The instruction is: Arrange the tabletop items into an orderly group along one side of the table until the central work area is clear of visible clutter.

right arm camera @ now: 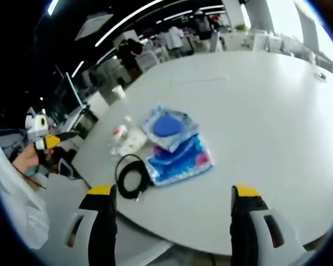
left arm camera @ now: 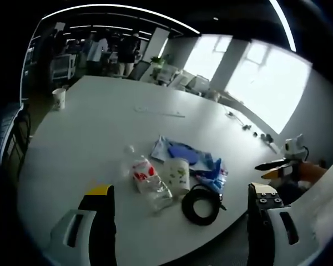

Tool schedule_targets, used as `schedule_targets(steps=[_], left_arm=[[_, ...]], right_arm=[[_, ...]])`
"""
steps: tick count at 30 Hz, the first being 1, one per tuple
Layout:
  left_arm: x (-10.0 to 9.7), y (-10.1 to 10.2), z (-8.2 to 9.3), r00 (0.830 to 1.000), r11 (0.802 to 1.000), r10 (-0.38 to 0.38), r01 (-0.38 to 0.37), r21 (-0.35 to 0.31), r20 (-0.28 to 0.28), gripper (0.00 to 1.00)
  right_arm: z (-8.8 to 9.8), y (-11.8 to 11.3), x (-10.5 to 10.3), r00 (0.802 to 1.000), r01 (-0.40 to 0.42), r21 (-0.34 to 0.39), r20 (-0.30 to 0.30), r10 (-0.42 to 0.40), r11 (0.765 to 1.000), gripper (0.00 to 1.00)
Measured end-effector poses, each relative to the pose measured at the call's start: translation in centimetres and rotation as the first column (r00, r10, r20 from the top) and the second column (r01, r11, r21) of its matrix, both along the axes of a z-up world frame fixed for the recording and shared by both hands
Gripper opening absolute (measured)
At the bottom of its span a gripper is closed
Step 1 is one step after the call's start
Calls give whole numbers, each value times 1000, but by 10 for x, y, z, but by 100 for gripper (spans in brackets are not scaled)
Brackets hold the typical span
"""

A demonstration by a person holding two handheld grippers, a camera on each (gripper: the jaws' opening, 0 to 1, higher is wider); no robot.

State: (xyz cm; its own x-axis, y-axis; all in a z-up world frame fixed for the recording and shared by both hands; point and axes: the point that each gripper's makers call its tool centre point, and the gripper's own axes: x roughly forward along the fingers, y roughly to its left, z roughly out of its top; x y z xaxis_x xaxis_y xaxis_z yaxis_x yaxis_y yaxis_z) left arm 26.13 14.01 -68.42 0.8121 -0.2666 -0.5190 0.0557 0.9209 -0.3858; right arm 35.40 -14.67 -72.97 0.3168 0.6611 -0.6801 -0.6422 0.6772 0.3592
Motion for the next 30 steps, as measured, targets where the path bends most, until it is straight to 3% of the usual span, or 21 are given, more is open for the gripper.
schedule_targets(steps=[14, 30], left_arm=[[-1, 1, -7, 1000, 1000, -2, 3, 4, -20, 97], [14, 3, -16, 999, 1000, -27, 27, 2, -38, 96]], right_arm=[[-4, 5, 0, 1000, -17, 10, 8, 17, 1000, 82], [-4, 33, -3, 997, -82, 11, 16, 82, 997, 82]])
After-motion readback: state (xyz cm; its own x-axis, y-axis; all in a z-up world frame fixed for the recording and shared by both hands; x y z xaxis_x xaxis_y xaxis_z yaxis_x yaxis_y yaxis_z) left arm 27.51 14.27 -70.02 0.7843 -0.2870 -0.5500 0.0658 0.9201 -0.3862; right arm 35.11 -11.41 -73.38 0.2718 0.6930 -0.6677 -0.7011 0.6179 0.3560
